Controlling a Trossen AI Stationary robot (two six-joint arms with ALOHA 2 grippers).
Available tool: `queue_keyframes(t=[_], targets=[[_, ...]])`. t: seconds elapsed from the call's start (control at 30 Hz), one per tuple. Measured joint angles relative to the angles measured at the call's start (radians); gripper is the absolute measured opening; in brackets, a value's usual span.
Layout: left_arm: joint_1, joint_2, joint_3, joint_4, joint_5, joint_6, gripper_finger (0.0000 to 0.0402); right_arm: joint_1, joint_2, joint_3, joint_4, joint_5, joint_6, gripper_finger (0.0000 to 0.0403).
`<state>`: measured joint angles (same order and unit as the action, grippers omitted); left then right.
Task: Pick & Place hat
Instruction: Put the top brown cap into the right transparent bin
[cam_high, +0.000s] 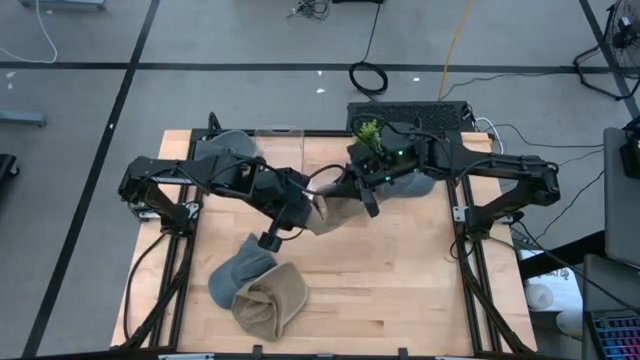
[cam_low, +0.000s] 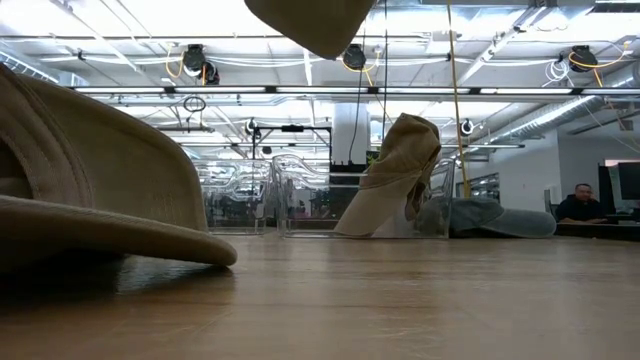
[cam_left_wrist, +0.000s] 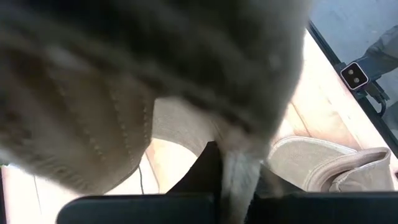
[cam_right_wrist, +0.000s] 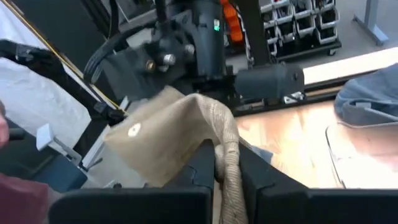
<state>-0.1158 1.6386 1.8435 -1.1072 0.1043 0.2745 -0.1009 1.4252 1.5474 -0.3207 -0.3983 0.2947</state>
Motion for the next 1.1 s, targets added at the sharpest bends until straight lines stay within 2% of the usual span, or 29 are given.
queue_keyframes(t=[0.2,0.47,0.7,0.8,0.93,1.1], targets=[[0.011,0.000,0.000,0.002,0.000,-0.071,0.0015,0.000,-0.027,-0.001,0.003,0.000,0.018,0.0010],[0.066,-0.001,0.000,0.001,-0.001,-0.211,0.0110,0.001,-0.103,-0.001,0.000,0.014,0.066,0.0010],[0.126,-0.032,0.000,-0.010,-0.002,-0.288,0.0161,0.005,-0.177,-0.001,-0.009,0.069,0.093,0.0010],[0.155,-0.057,0.000,-0.014,-0.005,-0.326,0.0170,0.016,-0.202,-0.001,-0.021,0.141,0.121,0.0010],[0.189,-0.103,0.000,-0.026,-0.078,-0.379,0.0168,0.055,-0.229,-0.001,-0.021,0.279,0.125,0.0010],[0.229,-0.188,0.001,-0.010,-0.116,-0.416,0.0156,0.122,-0.232,0.000,-0.028,0.497,0.109,0.0010]])
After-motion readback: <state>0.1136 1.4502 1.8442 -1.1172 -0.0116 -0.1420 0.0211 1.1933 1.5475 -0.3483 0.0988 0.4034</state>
